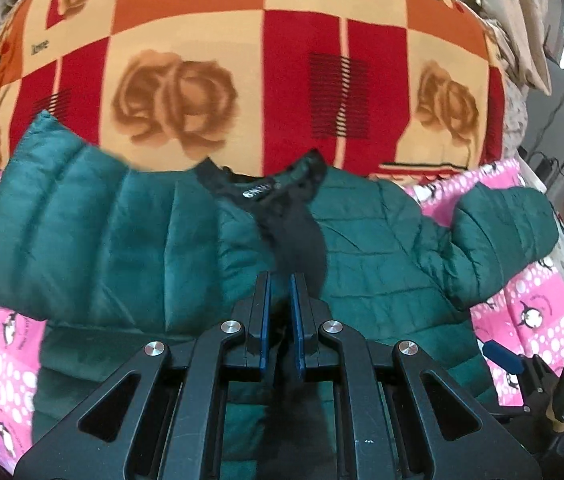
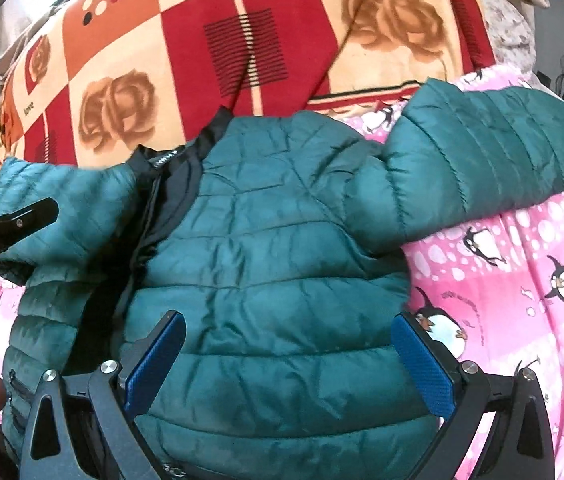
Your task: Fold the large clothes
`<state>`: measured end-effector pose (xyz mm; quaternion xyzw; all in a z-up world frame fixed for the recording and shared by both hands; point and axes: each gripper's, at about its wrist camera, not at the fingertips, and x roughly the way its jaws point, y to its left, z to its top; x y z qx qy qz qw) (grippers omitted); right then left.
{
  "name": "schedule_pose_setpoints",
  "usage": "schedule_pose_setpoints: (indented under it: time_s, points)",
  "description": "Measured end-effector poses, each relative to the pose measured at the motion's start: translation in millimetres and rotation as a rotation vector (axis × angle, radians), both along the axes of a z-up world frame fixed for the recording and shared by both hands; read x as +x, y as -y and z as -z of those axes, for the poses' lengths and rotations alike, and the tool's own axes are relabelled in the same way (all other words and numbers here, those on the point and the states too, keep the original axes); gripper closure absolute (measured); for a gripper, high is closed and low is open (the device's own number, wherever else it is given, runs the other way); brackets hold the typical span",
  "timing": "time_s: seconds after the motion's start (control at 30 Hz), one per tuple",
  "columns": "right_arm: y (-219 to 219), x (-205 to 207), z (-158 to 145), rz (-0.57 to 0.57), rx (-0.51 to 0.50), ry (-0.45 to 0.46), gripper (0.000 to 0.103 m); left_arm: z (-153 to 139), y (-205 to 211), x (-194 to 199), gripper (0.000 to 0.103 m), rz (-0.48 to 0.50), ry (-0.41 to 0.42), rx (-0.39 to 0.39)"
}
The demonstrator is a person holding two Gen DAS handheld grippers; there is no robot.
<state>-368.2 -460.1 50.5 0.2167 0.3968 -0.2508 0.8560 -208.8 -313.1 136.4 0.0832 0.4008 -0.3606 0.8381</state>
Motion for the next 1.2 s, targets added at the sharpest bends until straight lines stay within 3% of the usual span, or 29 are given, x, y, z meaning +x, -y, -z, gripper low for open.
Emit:
schedule_pose_setpoints:
  time_s: [0.27,0.43,0.5,0.57,0.63,0.77,0.9,1.03,1.2]
  points:
    - [13.4,-12.4,6.5,0.02,0.054,0.018,0.0,16.9,21.4,-11.5,0.094,0.047,-0.028,0.037]
    - [10.5,-6.4,4.5,-0.012,0.107,0.048,0.0,11.3,11.9,-15.1,0.092,0.053,0.009,0.066]
    - [6.0,-1.4,4.1,-0.029,0.125,0.058,0.0,6.0,3.2,-14.3,0.077,0.062,0.029,0.083]
    - [-0.8,7.1,3.3,-0.059,0.154,0.07,0.0,-2.7,-12.1,-13.4,0.045,0.049,0.076,0.079]
    - [-6.0,16.5,2.2,-0.083,0.166,0.072,0.0,-13.8,-31.7,-11.9,0.038,0.02,0.148,0.061]
    - [-23.2,44.6,-3.1,-0.147,0.161,0.077,0.0,-26.5,-70.3,6.0,0.037,-0.054,0.206,0.065]
    - [-37.3,76.8,-5.5,-0.202,0.167,0.096,0.002,-25.1,-105.7,31.2,0.037,-0.148,0.163,0.053]
    - [-40.1,111.6,-1.6,-0.222,0.191,0.082,0.011,-19.7,-134.5,47.8,0.037,-0.226,0.136,0.034]
    - [-40.0,149.8,-1.9,-0.234,0.147,0.058,0.021,-14.4,-159.9,64.8,0.037,-0.293,0.1,0.003]
